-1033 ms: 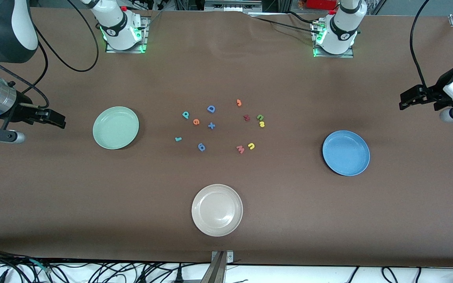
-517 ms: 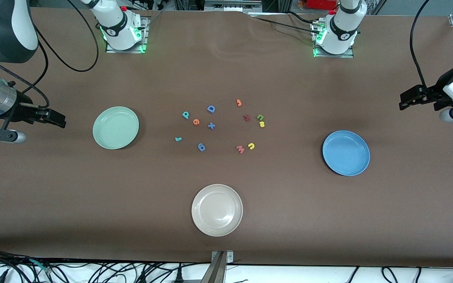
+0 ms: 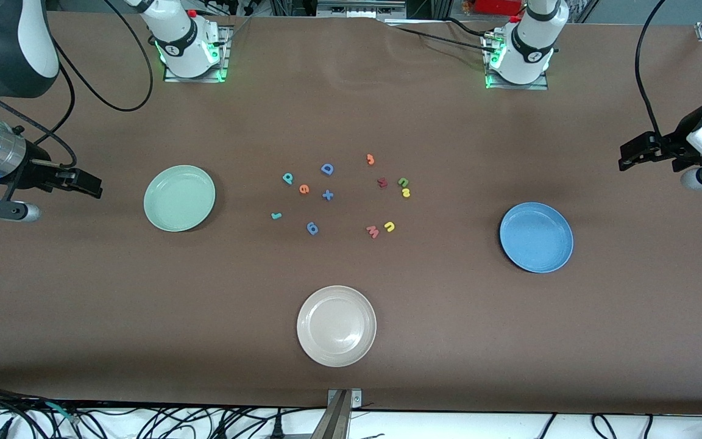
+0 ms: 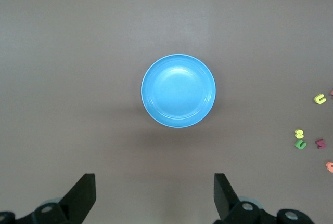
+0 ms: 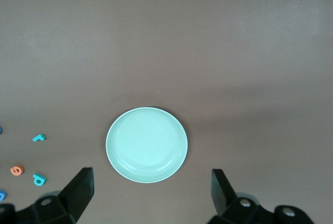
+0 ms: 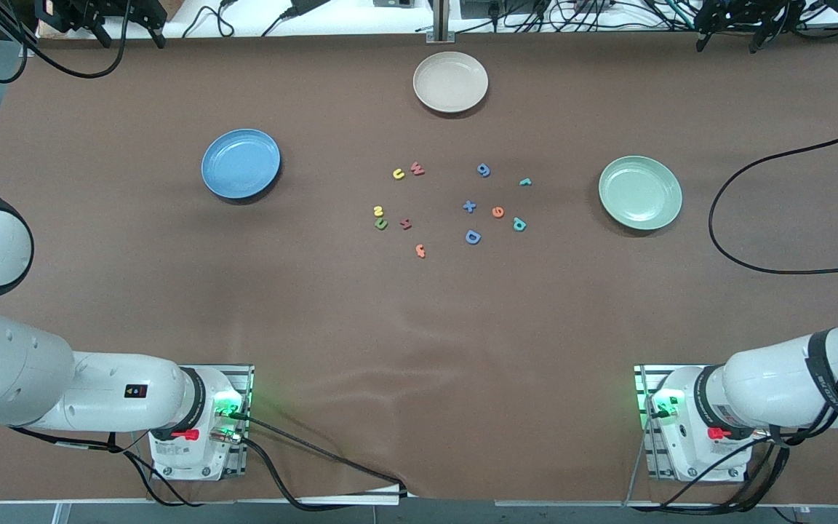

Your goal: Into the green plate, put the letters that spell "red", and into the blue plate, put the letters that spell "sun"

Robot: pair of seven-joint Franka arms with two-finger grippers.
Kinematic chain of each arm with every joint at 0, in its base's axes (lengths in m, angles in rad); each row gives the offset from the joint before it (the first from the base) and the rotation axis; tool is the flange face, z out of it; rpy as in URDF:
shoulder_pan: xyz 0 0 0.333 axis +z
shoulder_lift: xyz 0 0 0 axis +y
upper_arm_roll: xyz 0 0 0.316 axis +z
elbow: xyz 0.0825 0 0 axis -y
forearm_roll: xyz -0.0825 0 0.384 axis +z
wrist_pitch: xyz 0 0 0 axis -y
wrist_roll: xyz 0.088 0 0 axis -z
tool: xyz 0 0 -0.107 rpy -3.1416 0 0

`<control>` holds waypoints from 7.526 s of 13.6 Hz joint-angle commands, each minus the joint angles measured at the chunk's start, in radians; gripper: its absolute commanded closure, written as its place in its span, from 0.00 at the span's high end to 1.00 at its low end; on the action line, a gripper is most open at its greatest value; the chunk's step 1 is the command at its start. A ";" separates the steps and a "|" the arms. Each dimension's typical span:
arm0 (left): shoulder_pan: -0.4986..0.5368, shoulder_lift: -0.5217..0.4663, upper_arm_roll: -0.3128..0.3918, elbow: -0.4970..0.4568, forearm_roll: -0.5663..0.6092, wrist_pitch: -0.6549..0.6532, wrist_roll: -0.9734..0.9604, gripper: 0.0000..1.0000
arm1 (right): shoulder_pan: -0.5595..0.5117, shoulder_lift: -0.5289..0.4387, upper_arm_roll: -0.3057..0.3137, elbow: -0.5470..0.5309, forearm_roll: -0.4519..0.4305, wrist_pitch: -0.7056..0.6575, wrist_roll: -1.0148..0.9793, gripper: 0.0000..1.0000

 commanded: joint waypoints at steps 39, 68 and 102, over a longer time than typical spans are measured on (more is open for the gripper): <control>0.000 0.014 0.001 0.010 -0.028 0.010 0.024 1.00 | 0.006 -0.003 -0.004 0.010 0.015 -0.028 -0.005 1.00; -0.001 0.028 0.003 0.001 -0.034 0.036 0.022 1.00 | 0.006 -0.003 -0.004 0.010 0.017 -0.040 -0.005 1.00; -0.371 0.424 -0.292 -0.563 0.359 1.099 -1.242 1.00 | 0.007 -0.002 -0.004 0.013 0.008 -0.063 -0.001 1.00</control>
